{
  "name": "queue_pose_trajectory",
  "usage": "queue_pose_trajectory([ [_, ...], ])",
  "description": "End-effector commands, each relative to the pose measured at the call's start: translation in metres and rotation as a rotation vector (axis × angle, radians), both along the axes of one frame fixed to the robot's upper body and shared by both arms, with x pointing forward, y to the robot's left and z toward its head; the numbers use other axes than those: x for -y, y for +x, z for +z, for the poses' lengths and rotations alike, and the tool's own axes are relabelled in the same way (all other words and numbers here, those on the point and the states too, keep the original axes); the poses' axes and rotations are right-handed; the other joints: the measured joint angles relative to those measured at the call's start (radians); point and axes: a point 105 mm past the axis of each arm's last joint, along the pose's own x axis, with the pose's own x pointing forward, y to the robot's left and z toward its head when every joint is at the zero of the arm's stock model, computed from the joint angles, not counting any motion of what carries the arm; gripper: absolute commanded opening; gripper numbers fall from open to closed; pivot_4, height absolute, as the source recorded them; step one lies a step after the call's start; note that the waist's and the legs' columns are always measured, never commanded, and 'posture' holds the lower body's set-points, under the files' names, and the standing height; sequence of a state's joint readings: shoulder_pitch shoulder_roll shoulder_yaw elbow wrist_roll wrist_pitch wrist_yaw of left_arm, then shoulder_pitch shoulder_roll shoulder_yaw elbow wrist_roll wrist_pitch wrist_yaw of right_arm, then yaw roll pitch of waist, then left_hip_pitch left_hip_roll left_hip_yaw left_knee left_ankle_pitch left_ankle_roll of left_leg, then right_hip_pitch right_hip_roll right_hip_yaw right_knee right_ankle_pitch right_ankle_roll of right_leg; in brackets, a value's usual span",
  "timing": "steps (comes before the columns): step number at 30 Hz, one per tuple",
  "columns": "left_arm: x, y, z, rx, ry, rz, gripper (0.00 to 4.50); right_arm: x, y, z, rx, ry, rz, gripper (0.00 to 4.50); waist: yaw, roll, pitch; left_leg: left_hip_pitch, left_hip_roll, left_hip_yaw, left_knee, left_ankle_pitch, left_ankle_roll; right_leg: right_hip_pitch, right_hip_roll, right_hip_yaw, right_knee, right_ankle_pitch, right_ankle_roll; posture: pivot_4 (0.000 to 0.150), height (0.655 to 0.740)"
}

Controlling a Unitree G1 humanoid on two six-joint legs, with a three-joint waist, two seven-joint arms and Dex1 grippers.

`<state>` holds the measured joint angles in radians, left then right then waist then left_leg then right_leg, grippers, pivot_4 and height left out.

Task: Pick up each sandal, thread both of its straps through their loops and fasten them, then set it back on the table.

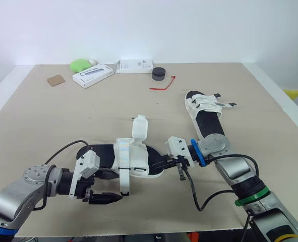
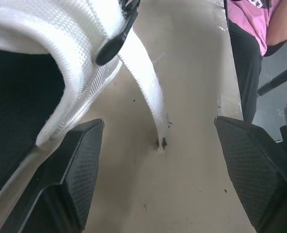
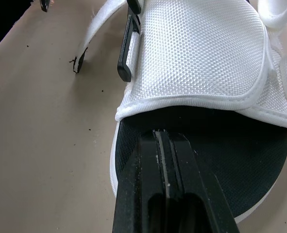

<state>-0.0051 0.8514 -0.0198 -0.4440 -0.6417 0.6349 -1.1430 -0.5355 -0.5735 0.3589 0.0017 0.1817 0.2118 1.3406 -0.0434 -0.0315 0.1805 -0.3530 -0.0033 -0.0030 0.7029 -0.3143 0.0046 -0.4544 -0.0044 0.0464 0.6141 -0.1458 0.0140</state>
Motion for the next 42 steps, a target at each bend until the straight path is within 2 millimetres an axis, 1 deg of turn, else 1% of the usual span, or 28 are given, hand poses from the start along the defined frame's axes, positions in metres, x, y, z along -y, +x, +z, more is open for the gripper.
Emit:
queue_pose_trajectory([
  [1, 0.001, -0.002, 0.008, 0.031, -0.014, -0.007, 3.74, -0.001, -0.004, 0.005, 0.022, 0.002, 0.023, 0.0, 0.0, 0.0, 0.0, 0.0, 0.0, 0.0, 0.0, 0.0, 0.0, 0.0, 0.0, 0.0, 0.0, 0.0, 0.0, 0.15, 0.74],
  [5, 0.007, -0.006, 0.007, 0.001, -0.041, -0.016, 3.74, -0.002, -0.004, 0.005, 0.022, 0.002, 0.025, 0.0, 0.0, 0.0, 0.0, 0.0, 0.0, 0.0, 0.0, 0.0, 0.0, 0.0, 0.0, 0.0, 0.0, 0.0, 0.0, 0.15, 0.74],
  [10, 0.017, -0.01, 0.011, -0.088, -0.122, -0.014, 3.74, -0.002, -0.003, 0.004, 0.02, 0.001, 0.025, 0.0, 0.0, 0.0, 0.0, 0.0, 0.001, 0.0, 0.0, 0.0, 0.0, 0.0, 0.0, 0.0, 0.0, 0.0, 0.0, 0.15, 0.74],
  [13, 0.021, -0.011, 0.008, -0.127, -0.134, -0.012, 3.74, -0.003, -0.003, 0.005, 0.021, 0.001, 0.024, 0.0, 0.0, 0.0, 0.0, 0.0, 0.001, 0.0, 0.0, 0.0, 0.0, 0.0, 0.0, 0.0, 0.0, 0.0, 0.0, 0.15, 0.74],
  [16, 0.023, -0.01, 0.007, -0.151, -0.151, 0.003, 3.03, -0.003, -0.003, 0.005, 0.021, 0.0, 0.024, 0.0, 0.0, 0.0, 0.0, 0.0, 0.0, 0.0, 0.0, 0.0, 0.0, 0.0, 0.0, 0.0, 0.0, 0.0, 0.0, 0.15, 0.74],
  [17, 0.023, -0.01, 0.007, -0.157, -0.154, 0.006, 2.57, -0.003, -0.003, 0.005, 0.021, 0.0, 0.023, 0.0, 0.0, 0.0, 0.0, 0.0, 0.0, 0.0, 0.0, 0.0, 0.0, 0.0, 0.0, 0.0, 0.0, 0.0, 0.0, 0.15, 0.74],
  [18, 0.023, -0.009, 0.007, -0.159, -0.155, 0.008, 2.02, -0.003, -0.003, 0.005, 0.021, 0.0, 0.023, 0.0, 0.0, 0.0, 0.0, 0.0, 0.0, 0.0, 0.0, 0.0, 0.0, 0.0, 0.0, 0.0, 0.0, 0.0, 0.0, 0.15, 0.74],
  [20, 0.023, -0.008, 0.005, -0.168, -0.156, 0.013, 1.28, -0.003, -0.002, 0.006, 0.021, 0.001, 0.022, 0.0, 0.0, 0.0, 0.0, 0.0, 0.0, 0.0, 0.0, 0.0, 0.0, 0.0, 0.0, 0.0, 0.0, 0.0, 0.0, 0.15, 0.74],
  [21, 0.023, -0.008, 0.005, -0.169, -0.156, 0.014, 0.69, -0.003, -0.002, 0.006, 0.021, 0.002, 0.023, 0.0, 0.0, 0.0, 0.0, 0.0, 0.0, 0.0, 0.0, 0.0, 0.0, 0.0, 0.0, 0.0, 0.0, 0.0, 0.0, 0.15, 0.74],
  [22, 0.023, -0.008, 0.004, -0.17, -0.156, 0.014, 0.31, -0.003, -0.002, 0.006, 0.021, 0.002, 0.023, 0.0, 0.0, 0.0, 0.0, 0.0, 0.0, 0.0, 0.0, 0.0, 0.0, 0.0, 0.0, 0.0, 0.0, 0.0, 0.0, 0.15, 0.74],
  [23, 0.023, -0.008, 0.004, -0.17, -0.156, 0.014, 0.03, -0.003, -0.003, 0.006, 0.021, 0.002, 0.023, 0.0, 0.0, 0.0, 0.0, 0.0, 0.0, 0.0, 0.0, 0.0, 0.0, 0.0, 0.0, 0.0, 0.0, 0.0, 0.0, 0.15, 0.74],
  [25, 0.024, -0.01, 0.003, -0.184, -0.157, 0.004, 0.03, -0.003, -0.003, 0.005, 0.018, 0.001, 0.025, 0.0, 0.0, 0.0, 0.0, 0.0, 0.0, 0.0, 0.0, 0.0, 0.0, 0.0, 0.0, 0.0, 0.0, 0.0, 0.0, 0.15, 0.74],
  [29, 0.024, -0.021, 0.003, -0.22, -0.154, -0.033, 0.03, -0.003, -0.004, 0.005, 0.015, 0.001, 0.026, 0.0, 0.0, 0.0, 0.0, 0.0, 0.0, 0.0, 0.0, 0.0, 0.0, 0.0, 0.0, 0.0, 0.0, 0.0, 0.0, 0.15, 0.74],
  [35, 0.017, -0.045, 0.002, -0.275, -0.12, -0.089, 0.03, -0.004, -0.005, 0.004, 0.01, 0.0, 0.028, 0.0, -0.001, 0.0, 0.0, 0.0, 0.001, 0.0, 0.0, 0.0, 0.0, 0.0, 0.001, 0.0, 0.0, -0.001, -0.002, 0.15, 0.74],
  [42, 0.017, -0.059, -0.006, -0.312, -0.107, -0.093, 0.03, -0.005, -0.005, 0.004, 0.008, 0.002, 0.034, 0.0, -0.001, 0.0, 0.0, 0.0, 0.001, 0.0, 0.0, 0.0, 0.0, 0.0, 0.001, 0.0, 0.0, -0.002, -0.003, 0.15, 0.74],
])
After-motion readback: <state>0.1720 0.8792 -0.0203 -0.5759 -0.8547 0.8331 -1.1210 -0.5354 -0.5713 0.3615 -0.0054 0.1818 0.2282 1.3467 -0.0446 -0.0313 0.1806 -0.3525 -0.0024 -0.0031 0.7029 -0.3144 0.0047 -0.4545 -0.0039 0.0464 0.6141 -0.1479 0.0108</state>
